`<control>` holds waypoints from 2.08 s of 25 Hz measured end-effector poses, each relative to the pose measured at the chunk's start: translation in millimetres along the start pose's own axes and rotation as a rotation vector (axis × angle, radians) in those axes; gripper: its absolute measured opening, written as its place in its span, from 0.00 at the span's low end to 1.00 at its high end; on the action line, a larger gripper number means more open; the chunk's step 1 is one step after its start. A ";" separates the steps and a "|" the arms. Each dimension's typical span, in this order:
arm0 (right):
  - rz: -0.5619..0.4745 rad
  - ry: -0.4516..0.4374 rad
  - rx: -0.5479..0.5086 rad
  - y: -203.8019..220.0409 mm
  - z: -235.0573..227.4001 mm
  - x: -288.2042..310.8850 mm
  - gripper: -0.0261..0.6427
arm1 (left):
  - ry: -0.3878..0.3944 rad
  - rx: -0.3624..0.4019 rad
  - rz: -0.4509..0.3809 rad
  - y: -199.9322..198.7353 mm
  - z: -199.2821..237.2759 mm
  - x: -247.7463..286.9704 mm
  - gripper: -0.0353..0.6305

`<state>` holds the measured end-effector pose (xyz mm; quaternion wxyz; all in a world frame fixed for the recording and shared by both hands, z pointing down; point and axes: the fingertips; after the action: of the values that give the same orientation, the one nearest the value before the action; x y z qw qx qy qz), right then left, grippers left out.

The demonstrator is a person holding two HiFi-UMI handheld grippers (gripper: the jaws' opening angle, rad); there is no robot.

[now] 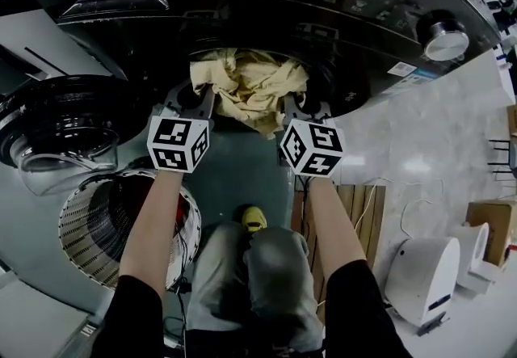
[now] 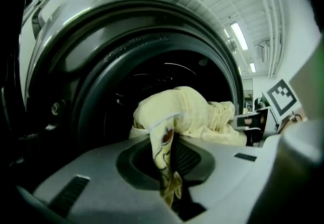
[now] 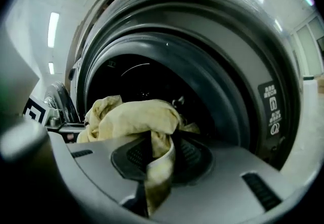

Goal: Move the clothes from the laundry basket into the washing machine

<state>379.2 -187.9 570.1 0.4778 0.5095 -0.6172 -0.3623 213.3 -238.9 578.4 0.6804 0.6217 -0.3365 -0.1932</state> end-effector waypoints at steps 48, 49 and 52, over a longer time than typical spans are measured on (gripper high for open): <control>-0.057 0.086 0.076 10.6 -33.9 89.5 0.44 | -0.030 -0.061 0.112 33.3 24.5 98.6 0.49; -0.059 0.086 0.081 10.3 -34.2 89.5 0.44 | -0.028 -0.064 0.115 33.4 24.2 98.5 0.50; -0.060 0.086 0.083 10.3 -34.4 89.7 0.44 | -0.031 -0.062 0.118 33.3 24.6 97.8 0.51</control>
<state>407.1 -271.8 609.2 0.4712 0.5621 -0.5952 -0.3282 259.3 -318.1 632.3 0.7043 0.5763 -0.3769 -0.1728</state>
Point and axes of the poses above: the fingertips, and each gripper's own axes: x forward along the fingers, z to its left, y out of its underside, and after that the axes turned 6 degrees about x, right-handed
